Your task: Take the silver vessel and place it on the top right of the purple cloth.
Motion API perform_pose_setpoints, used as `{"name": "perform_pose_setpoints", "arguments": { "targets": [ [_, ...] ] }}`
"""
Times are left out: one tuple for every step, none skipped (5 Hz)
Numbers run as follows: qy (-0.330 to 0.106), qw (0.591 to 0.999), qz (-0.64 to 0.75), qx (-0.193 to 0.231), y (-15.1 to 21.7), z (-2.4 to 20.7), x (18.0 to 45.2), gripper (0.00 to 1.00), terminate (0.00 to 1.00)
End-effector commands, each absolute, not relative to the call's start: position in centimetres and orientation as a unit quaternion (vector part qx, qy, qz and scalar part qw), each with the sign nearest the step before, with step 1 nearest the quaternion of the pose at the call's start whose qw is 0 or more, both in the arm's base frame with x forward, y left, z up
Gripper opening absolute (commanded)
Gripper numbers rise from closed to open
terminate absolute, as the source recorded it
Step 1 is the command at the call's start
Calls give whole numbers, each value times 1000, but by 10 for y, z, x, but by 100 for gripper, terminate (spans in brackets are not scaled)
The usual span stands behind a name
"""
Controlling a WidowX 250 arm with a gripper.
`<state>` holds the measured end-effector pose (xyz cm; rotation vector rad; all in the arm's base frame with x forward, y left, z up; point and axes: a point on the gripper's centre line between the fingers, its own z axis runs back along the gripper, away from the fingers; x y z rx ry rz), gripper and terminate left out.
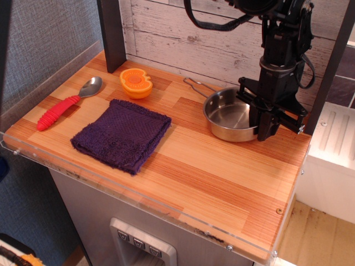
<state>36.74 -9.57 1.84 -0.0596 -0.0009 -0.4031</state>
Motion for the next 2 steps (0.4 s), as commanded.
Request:
{"name": "perform_pose_setpoints", "arguments": {
  "targets": [
    [-39,982,-167,-80,-88,35,368,100,0],
    [-89,976,-158,-119,-85,54,375,100,0]
  ]
}}
